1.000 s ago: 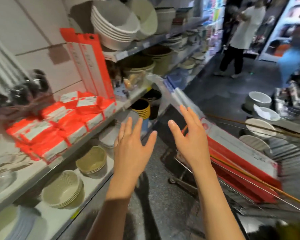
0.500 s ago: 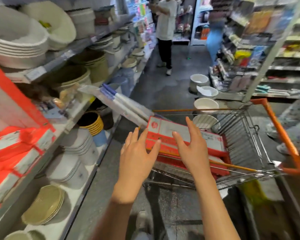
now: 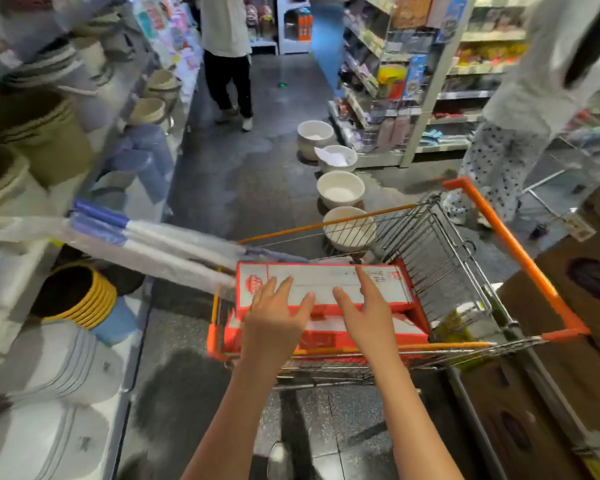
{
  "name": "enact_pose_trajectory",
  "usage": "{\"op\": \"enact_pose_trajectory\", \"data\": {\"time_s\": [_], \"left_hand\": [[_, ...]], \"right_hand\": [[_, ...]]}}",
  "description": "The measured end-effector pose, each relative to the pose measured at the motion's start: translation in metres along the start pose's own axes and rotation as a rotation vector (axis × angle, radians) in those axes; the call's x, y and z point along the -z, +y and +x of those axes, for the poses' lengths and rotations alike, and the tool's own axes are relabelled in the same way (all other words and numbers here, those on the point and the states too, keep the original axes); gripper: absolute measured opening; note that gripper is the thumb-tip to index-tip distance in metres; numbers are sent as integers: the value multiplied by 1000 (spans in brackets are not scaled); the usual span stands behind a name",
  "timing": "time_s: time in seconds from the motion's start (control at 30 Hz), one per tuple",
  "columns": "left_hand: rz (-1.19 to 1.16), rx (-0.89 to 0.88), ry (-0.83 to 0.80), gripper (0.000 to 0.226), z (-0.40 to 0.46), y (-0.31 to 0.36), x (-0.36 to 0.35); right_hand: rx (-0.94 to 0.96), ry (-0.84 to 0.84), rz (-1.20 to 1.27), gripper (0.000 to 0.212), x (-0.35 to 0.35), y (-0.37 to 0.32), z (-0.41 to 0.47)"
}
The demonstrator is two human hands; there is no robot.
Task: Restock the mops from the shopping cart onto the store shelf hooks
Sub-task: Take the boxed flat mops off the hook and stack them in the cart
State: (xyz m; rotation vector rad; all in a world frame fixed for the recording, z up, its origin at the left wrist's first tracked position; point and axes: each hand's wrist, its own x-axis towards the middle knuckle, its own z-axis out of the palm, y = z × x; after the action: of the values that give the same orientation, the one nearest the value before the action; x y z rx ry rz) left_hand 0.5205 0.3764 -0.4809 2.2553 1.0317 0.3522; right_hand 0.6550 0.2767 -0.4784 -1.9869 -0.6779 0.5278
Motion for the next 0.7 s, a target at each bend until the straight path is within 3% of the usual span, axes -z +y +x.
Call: {"op": "enact_pose_trajectory", "data": {"time_s": [0.2,0.37,0.47,0.6,0.7], "left_hand": [[69,65,-145,84,65,-22,-34],[-6,62,-298,60,106,-28,-66],[-99,31,-376,56,131,-24,-86],[-70,3,-416,54,166,-20,-118],[29,-33,-433,56,192,-18,-144]], "right_hand": [[-211,42,46,68,-24,32,33],[-411,117,166,69,-28,61,50],[-497,197,268,71,-32,82,70],[-614,245,518,90,-43,114,101],[-735,289,691,83,-50,141,129]]}}
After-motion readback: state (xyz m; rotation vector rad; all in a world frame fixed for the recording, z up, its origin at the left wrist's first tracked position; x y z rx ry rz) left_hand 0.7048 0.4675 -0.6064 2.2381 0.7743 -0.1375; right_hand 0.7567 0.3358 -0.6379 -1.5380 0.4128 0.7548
